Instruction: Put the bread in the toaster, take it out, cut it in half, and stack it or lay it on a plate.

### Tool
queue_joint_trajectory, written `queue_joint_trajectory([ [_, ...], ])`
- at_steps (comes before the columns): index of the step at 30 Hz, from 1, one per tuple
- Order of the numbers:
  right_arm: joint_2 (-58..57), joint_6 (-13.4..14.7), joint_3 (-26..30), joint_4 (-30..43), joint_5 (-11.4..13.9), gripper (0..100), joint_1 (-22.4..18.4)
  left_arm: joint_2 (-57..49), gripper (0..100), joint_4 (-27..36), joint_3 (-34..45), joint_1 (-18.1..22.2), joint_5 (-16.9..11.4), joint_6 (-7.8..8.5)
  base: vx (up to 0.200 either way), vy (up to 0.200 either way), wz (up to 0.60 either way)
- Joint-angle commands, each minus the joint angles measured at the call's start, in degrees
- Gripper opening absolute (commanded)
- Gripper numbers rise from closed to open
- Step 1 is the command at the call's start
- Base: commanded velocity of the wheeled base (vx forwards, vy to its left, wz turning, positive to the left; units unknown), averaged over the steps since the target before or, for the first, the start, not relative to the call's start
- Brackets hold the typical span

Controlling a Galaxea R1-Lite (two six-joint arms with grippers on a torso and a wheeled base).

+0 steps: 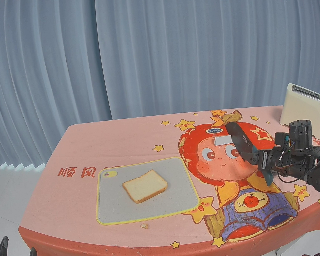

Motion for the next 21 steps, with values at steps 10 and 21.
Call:
queue_joint_trajectory([
  [10, 0.0, 0.1, 0.5, 0.0, 0.0, 100, 0.1, -0.2, 100, 0.0, 1.0, 0.0, 0.0, 0.0, 0.0, 0.0, 0.0],
  [21, 0.0, 0.1, 0.7, 0.1, 0.0, 100, 0.1, -0.2, 100, -0.1, 1.0, 0.0, 0.0, 0.0, 0.0, 0.0, 0.0],
])
